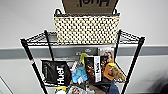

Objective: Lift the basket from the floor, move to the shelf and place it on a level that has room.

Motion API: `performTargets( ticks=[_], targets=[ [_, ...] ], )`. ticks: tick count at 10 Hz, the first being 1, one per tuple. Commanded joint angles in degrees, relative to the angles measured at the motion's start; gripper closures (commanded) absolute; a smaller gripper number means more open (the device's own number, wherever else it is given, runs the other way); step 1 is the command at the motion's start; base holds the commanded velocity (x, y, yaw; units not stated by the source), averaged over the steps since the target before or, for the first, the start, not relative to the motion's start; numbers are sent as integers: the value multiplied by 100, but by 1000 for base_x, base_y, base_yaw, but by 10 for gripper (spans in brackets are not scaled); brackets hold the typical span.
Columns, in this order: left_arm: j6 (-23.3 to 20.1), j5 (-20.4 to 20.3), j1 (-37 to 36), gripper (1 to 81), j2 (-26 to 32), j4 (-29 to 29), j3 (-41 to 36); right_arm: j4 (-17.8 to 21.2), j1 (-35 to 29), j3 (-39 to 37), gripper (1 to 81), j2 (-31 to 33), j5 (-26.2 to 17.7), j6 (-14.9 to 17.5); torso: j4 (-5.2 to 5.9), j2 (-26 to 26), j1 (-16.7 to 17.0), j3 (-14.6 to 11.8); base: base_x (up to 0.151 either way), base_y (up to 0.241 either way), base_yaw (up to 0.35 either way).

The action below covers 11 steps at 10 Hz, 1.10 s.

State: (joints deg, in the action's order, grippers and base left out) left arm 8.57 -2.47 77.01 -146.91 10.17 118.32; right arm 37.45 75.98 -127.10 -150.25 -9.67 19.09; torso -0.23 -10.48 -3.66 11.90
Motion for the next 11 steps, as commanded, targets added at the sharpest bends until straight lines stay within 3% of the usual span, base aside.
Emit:
performTargets(
  ticks=[1,4,11],
  targets=[
    [-57,309,-173,10,-304,-243,481,-10,-123,-903,10,-561,-448,244,0,0,0,0,0,0,0],
    [-57,353,-111,10,-726,-322,1105,-10,71,-2037,10,-1264,-448,543,0,-2,0,-2,0,0,0],
    [-57,371,82,10,-1702,-463,2714,-141,238,-2951,10,-1915,-273,649,0,-6,6,-5,0,0,0]
  ],
)
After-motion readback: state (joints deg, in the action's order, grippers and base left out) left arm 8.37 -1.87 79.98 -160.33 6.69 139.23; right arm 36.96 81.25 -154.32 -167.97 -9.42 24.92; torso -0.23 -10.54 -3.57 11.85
